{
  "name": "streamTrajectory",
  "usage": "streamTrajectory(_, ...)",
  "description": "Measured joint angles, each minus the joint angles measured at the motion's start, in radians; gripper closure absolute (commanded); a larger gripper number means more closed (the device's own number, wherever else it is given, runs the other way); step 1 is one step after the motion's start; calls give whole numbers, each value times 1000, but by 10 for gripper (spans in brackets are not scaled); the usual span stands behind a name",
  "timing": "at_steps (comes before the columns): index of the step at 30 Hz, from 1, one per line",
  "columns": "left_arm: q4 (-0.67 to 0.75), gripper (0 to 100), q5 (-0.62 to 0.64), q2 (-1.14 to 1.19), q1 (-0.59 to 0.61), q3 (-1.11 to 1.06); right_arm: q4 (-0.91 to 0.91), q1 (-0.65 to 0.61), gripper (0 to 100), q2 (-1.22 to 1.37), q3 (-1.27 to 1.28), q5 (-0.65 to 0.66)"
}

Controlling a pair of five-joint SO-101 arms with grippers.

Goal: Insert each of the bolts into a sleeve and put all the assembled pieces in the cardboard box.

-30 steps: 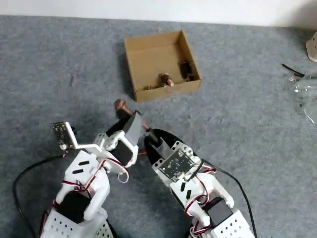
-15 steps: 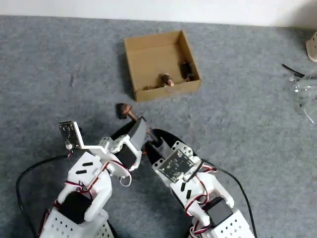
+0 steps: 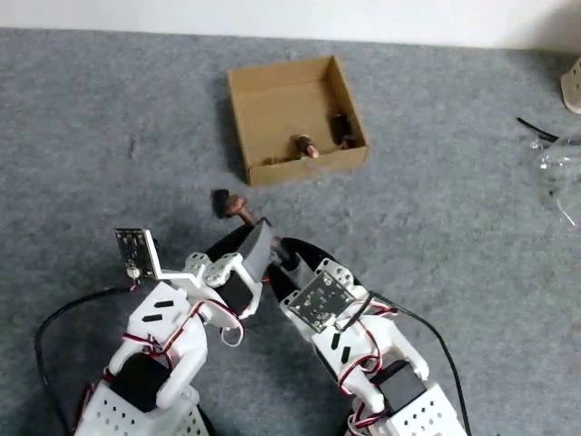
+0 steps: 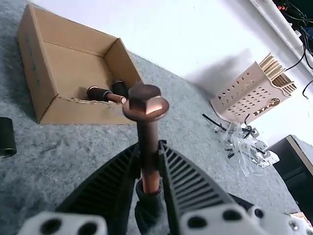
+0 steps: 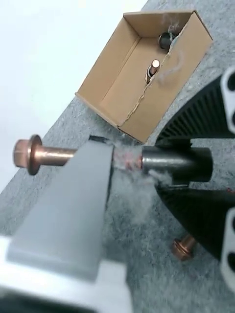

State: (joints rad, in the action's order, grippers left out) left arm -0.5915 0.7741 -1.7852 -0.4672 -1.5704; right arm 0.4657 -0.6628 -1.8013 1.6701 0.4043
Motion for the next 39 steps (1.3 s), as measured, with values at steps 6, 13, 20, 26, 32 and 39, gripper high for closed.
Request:
streamTrajectory(6, 0, 994, -6, 0, -6, 0, 0, 5, 993, 0, 0, 0)
streamTrajectory(13, 0, 961, -6, 0, -6, 0, 0, 5, 993, 0, 0, 0)
streamTrajectory(20, -8, 682, -8, 15, 3, -32, 0, 18, 993, 0, 0, 0)
streamTrajectory(26, -8, 663, -14, 15, -5, -40, -2, 29, 993, -3, 0, -2)
streamTrajectory(32, -8, 681, -14, 15, 0, -40, -2, 28, 993, -3, 0, 0)
streamTrajectory(39, -8, 681, -12, 15, 83, -40, -2, 34, 993, -3, 0, 0)
